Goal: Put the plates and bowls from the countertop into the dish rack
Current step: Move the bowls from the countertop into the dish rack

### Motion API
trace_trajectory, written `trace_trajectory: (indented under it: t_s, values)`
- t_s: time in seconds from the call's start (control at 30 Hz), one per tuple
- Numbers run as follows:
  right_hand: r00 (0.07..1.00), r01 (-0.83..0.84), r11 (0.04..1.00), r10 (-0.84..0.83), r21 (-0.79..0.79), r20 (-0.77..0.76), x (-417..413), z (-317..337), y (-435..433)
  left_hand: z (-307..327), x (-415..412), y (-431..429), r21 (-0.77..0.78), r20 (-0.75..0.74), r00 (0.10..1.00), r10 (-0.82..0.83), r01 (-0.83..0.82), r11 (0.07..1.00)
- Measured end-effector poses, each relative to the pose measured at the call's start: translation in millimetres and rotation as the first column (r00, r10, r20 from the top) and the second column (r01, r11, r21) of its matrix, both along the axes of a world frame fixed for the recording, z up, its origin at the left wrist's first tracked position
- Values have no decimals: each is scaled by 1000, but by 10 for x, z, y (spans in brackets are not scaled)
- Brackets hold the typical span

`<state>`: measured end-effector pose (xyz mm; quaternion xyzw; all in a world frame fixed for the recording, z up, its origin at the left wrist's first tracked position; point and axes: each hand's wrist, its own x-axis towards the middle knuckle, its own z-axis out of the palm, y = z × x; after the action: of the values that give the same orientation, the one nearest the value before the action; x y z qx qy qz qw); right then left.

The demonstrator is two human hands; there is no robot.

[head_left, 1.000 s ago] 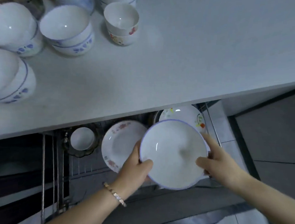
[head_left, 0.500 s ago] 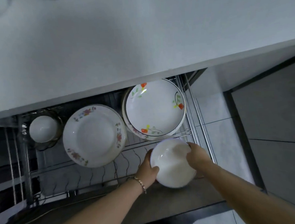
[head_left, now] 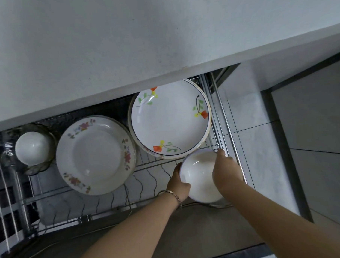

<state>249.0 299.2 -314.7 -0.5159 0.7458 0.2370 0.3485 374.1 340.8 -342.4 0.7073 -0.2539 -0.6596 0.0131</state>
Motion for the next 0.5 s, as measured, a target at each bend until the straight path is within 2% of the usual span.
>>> trace_trajectory:
  t_s: [0.17,0.23,0.3,0.43,0.5]
  values:
    - [994,-77,996,73,-47,-80,40,42,99,-6,5,12,21,3,1000,-21,21,1000]
    - [982,-176,979,167,-104,-89,71,21,154,-21,3,15,29,-4,999,-32,32,999]
    - [931,-363,913,348,-184,-109,108,20,144,-35,0,14,19,-26,998,-63,64,998]
    - [885,-460,877,465,-136,5,94,64,-39,-27,-9,-1,21,-48,995,-88,89,996]
    - [867,-496,858,499,-131,-17,28,55,-166,8,-19,2,22,-35,999,6,-5,1000]
